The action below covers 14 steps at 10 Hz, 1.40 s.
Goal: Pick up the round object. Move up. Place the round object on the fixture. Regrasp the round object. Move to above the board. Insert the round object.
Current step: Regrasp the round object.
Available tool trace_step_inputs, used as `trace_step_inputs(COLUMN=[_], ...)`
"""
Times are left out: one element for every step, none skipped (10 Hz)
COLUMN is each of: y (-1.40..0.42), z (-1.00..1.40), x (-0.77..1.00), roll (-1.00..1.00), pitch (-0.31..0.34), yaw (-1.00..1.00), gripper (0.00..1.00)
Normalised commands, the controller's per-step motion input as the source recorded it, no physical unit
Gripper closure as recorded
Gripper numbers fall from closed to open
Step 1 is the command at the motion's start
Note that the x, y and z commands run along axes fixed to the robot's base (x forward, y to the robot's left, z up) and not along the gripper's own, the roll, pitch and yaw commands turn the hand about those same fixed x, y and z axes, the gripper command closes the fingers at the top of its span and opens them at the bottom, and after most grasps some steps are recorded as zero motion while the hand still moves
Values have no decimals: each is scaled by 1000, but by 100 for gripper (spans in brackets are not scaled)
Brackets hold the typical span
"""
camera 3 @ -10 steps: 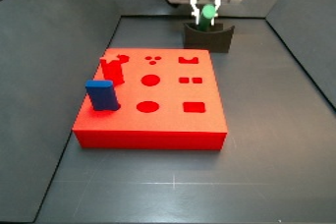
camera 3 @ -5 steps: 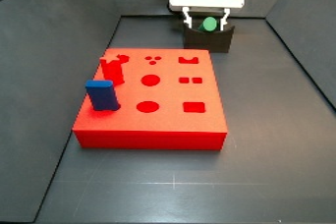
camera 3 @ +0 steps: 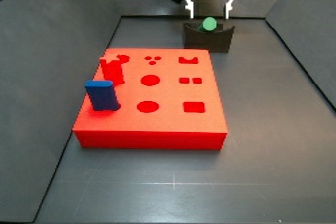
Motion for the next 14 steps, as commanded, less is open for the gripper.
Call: trace_step_inputs(y=[0, 2, 4, 8, -1000, -1000, -1000, -1000, -870, -641, -514, -259, -62, 5], z=[925, 685, 568, 326, 968, 878, 859, 777, 591, 297, 147, 30, 50, 41], x=[-36, -30, -26, -22, -90, -90, -106, -137, -115, -67, -51, -19, -25, -34], roll=[56, 46, 42, 43, 1000, 1000, 1000, 1000, 1000, 1000, 1000, 1000, 1000, 1000], pitch=[74, 102, 112, 122, 65, 59, 51, 39, 35, 33, 32, 29, 29, 26], yaw=[51, 26, 14, -12, 6, 5, 4, 3, 3, 3, 3, 3, 3, 4], gripper=[0, 0, 0, 0, 0, 0, 0, 0, 0, 0, 0, 0, 0, 0])
